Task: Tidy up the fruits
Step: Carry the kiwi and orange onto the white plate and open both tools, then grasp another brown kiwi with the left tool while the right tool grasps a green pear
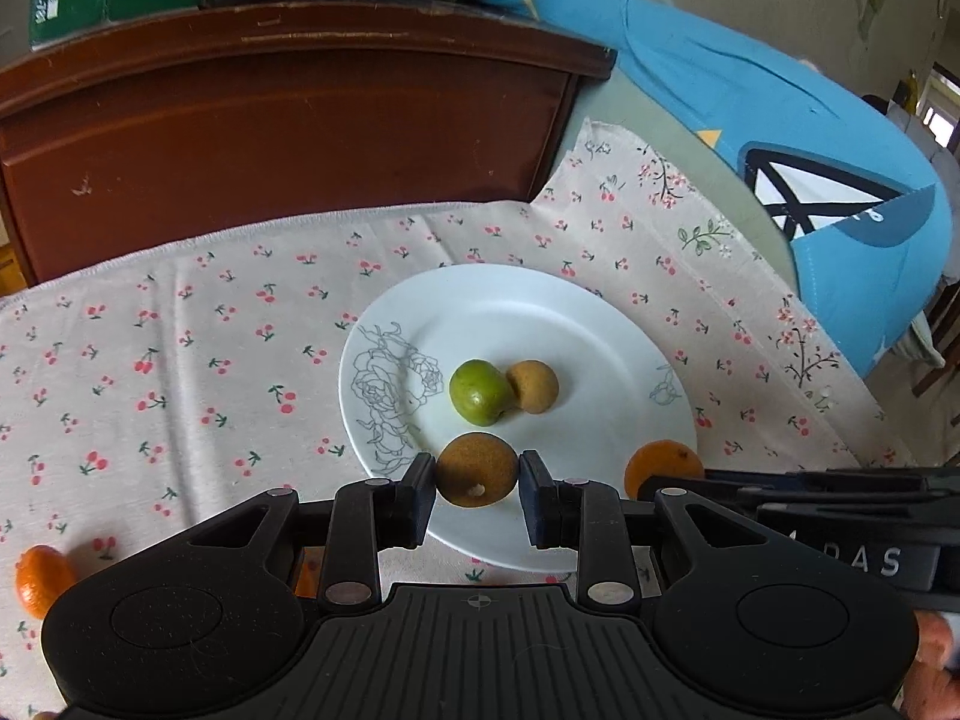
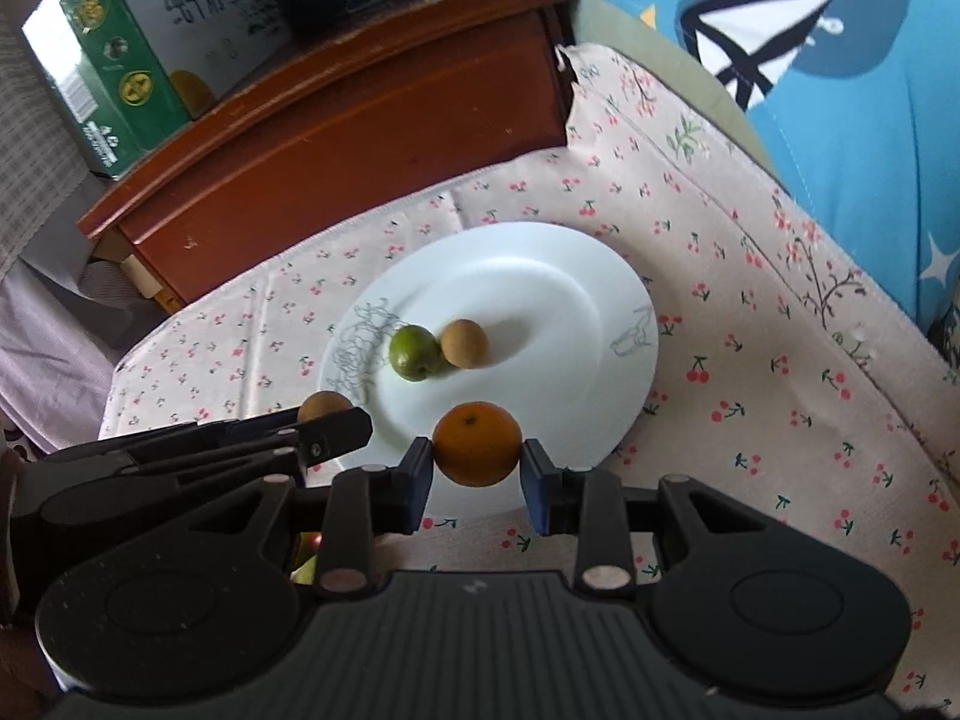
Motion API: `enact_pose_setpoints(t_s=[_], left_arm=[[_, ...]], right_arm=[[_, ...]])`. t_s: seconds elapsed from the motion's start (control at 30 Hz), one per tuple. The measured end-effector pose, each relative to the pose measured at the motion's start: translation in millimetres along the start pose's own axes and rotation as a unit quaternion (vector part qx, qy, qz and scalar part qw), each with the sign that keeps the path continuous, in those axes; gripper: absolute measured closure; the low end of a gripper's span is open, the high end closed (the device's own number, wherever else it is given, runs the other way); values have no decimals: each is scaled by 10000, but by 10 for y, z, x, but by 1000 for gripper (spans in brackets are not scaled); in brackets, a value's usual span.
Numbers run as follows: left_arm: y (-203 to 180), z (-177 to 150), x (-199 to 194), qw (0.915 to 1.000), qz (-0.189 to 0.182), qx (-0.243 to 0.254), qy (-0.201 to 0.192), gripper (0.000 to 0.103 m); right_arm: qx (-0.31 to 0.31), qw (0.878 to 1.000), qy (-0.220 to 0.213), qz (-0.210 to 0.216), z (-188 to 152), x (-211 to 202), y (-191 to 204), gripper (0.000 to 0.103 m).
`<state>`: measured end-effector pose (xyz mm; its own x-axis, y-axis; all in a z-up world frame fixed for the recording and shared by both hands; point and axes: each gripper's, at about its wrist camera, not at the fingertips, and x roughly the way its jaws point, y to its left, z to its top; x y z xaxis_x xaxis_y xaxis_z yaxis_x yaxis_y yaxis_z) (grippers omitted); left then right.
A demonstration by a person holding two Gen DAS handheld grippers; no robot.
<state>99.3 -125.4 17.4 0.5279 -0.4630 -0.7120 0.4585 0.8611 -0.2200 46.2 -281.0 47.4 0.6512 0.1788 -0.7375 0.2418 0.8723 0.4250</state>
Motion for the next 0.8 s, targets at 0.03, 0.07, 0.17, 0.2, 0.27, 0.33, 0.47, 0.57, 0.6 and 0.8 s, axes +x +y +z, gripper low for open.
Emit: enact_pose_setpoints(t_s=[0.03, 0.07, 0.17, 0.2, 0.27, 0.33, 0.47, 0.57, 0.6, 0.8], left_arm=[[2, 8, 17, 10000, -6, 4, 4, 76], [3, 16, 33, 10000, -4, 16, 1, 76], [2, 37, 67, 10000, 40, 35, -19, 75], [2, 46, 71, 10000, 48, 42, -28, 74], [-1, 67, 71, 9999, 68, 59, -57, 73], [-14, 88, 54, 9999, 77, 75, -96, 68], [-35, 120, -51, 9994, 205, 87, -270, 46], [-20, 154, -138, 9988, 354, 21, -329, 29], [-13, 162, -167, 9986, 388, -3, -348, 27], [43, 178, -341, 9976, 591, 118, -351, 22]], right_arm=[[16, 10000, 14, -9, 3, 19, -4, 71], [32, 10000, 25, -15, 7, 38, -7, 71], [103, 9999, 67, -55, 15, 96, -23, 71], [134, 9999, 79, -65, 17, 112, -28, 71], [196, 9998, 70, -67, 20, 125, -45, 71], [228, 9997, 0, -53, 36, 121, -54, 69], [377, 9992, -154, 14, 81, 74, -77, 69], [424, 9988, -249, 81, 109, 23, -92, 69], [426, 9987, -275, 79, 114, 9, -94, 69], [234, 9993, -282, 120, 111, -25, -42, 68]])
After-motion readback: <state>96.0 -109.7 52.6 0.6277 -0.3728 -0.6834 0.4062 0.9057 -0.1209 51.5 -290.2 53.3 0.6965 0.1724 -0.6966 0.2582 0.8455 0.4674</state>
